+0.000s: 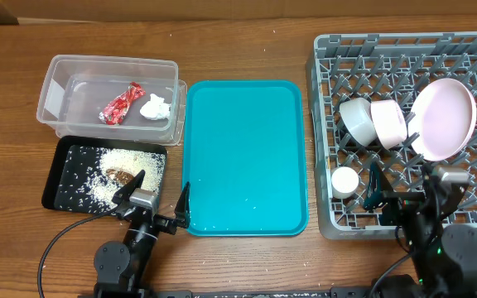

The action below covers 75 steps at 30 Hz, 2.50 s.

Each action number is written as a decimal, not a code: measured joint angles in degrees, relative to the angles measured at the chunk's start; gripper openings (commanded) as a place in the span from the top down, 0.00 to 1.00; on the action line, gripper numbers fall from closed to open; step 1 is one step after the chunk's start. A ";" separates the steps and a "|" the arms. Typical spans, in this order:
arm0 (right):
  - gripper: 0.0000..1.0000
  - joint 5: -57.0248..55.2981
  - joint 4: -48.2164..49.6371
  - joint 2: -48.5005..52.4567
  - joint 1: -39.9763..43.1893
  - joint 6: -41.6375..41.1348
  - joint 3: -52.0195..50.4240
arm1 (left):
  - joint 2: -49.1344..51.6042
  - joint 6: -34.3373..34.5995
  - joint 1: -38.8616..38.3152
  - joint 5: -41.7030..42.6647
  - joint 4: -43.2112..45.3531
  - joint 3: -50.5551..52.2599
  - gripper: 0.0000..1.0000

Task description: Sort waste into correct bins and load items into the dishwasher

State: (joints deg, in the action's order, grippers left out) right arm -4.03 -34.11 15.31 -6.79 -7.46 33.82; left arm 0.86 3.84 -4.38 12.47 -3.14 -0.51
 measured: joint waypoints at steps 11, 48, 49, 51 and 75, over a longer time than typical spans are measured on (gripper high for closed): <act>0.00 0.13 18.84 -10.21 0.74 0.00 -19.69 | 0.00 0.00 0.00 0.00 0.00 0.00 0.00; 0.00 0.15 29.55 -14.45 0.74 0.00 -32.79 | 0.00 0.00 0.00 0.00 0.00 0.00 0.00; 0.00 0.15 29.55 -14.45 0.74 0.02 -32.79 | 0.00 0.00 0.00 0.00 0.00 0.00 0.00; 0.00 0.13 29.55 -14.45 0.76 0.02 -32.79 | 0.00 0.00 0.00 0.00 0.00 0.00 0.00; 0.00 0.15 29.53 -14.45 0.76 0.02 -32.79 | 0.00 0.00 0.00 0.00 0.00 0.00 0.00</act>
State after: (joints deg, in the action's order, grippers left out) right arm -3.88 -4.58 0.86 -6.02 -7.44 1.04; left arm 0.86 3.84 -4.38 12.47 -3.14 -0.51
